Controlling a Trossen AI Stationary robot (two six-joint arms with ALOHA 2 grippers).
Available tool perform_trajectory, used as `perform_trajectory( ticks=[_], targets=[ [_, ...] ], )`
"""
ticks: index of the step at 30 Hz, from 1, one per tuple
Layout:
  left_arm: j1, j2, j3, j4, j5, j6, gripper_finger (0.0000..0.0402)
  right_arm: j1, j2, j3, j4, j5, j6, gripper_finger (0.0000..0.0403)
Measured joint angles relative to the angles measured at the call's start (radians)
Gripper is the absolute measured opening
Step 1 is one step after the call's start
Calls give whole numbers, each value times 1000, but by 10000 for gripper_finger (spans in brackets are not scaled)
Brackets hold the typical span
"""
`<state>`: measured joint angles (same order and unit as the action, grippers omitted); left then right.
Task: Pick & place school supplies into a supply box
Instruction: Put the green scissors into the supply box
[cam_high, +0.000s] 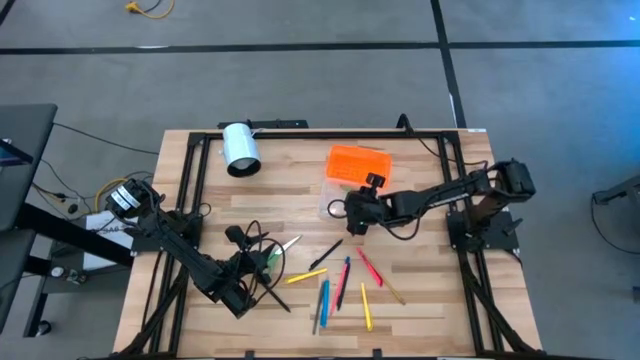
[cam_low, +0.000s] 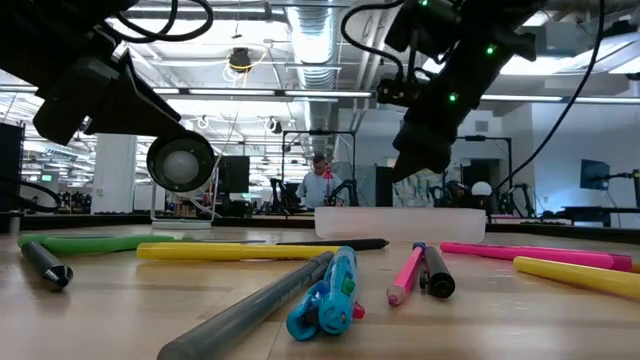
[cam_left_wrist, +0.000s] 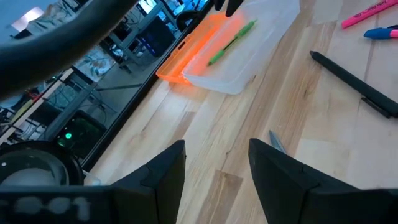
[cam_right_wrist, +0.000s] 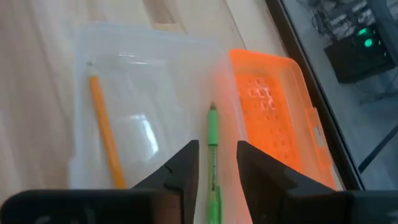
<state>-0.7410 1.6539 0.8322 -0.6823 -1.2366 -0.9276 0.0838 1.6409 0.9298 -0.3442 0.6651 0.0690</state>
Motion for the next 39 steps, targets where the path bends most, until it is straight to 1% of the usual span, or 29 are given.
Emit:
perform_trajectory(
  ticks=[2, 5, 9, 16, 19, 23, 26, 29, 32, 35, 39],
  targets=[
    [0, 0, 0, 0, 4, 0, 169, 24, 0, 0, 9, 18, -15, 106],
    [0, 0, 0, 8, 40, 0, 169, 69, -7, 0, 27, 29, -36, 107],
    [1, 0, 1, 29, 130, 1, 169, 143, -27, 1, 45, 47, -66, 107],
    [2, 0, 3, 26, 420, -6, 169, 285, -77, 0, 28, 75, -62, 107],
    [14, 0, 3, 27, 533, -11, 169, 339, -95, 0, 26, 95, -62, 107],
    [46, -1, 3, 31, 715, -20, 169, 397, -111, 0, 16, 98, -51, 107],
    [63, -1, 3, 72, 761, -2, 169, 440, -117, -1, -5, 103, -34, 107],
    [80, -1, 3, 101, 764, 27, 169, 480, -118, -1, -29, 152, 3, 107],
    [106, -1, 3, 98, 788, 27, 169, 513, -118, -14, -44, 196, 35, 107],
    [141, -1, 3, 98, 850, 28, 169, 541, -118, -24, -80, 213, 84, 107],
    [193, -2, 3, 99, 951, 42, 169, 576, -118, -24, -172, 234, 196, 107]
  ],
)
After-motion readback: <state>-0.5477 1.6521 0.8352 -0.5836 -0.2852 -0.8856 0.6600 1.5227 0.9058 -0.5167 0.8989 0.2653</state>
